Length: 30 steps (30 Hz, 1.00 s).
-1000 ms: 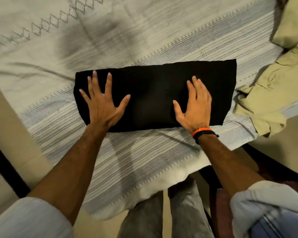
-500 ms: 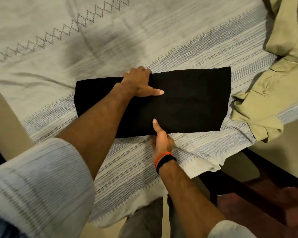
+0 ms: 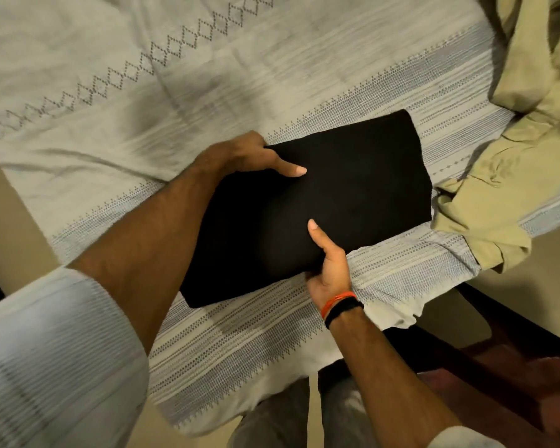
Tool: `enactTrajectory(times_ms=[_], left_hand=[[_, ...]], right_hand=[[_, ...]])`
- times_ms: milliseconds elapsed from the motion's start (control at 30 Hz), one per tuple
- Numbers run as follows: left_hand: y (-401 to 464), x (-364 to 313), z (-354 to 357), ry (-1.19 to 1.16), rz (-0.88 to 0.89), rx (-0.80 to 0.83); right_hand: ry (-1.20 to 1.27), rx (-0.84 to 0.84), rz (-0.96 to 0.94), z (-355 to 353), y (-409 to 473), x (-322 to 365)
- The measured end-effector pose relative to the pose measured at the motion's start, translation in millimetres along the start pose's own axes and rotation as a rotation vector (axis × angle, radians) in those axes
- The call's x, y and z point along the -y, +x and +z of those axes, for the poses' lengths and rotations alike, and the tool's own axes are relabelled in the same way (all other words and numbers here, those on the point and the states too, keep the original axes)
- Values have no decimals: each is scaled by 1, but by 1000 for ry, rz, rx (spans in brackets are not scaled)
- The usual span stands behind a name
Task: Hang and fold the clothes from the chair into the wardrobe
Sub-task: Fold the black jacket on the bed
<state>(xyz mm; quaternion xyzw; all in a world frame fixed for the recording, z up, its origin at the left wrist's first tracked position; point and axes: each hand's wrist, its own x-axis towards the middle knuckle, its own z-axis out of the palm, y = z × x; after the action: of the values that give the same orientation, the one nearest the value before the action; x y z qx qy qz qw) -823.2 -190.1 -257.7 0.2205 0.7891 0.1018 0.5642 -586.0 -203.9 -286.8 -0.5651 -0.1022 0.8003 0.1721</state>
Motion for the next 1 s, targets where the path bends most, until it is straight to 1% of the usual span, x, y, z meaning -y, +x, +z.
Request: enactTrajectory(times_ms=[133, 200, 267, 367, 467, 533, 600, 733, 800, 900, 1000], left_hand=[[-40, 14, 6, -319, -72, -148], [-57, 22, 10, -504, -103, -164], [-79, 29, 13, -662, -107, -116], [-104, 32, 17, -807, -35, -6], [-128, 30, 17, -934, -18, 13], [-132, 29, 16, -954, -25, 9], [-134, 25, 12, -970, -22, -39], [-137, 4, -9, -1067, 41, -218], [-139, -9, -23, -1099, 115, -314], [-150, -32, -40, -1130, 295, -457], [-161, -45, -44, -1059, 464, -532]], right_hand=[[-148, 117, -10, 8, -13, 39], [-230, 172, -7, 12, -18, 59], [-330, 220, -29, 19, -30, 81], [-450, 299, -31, 31, -39, 104], [-529, 360, 9, 48, -49, 122], [-609, 371, 26, 59, -50, 130], [-673, 377, 16, 72, -49, 139], [-706, 411, -111, 105, -51, 164], [-696, 414, -226, 123, -57, 179], [-697, 449, -410, 146, -69, 202], [-698, 495, -532, 155, -85, 217]])
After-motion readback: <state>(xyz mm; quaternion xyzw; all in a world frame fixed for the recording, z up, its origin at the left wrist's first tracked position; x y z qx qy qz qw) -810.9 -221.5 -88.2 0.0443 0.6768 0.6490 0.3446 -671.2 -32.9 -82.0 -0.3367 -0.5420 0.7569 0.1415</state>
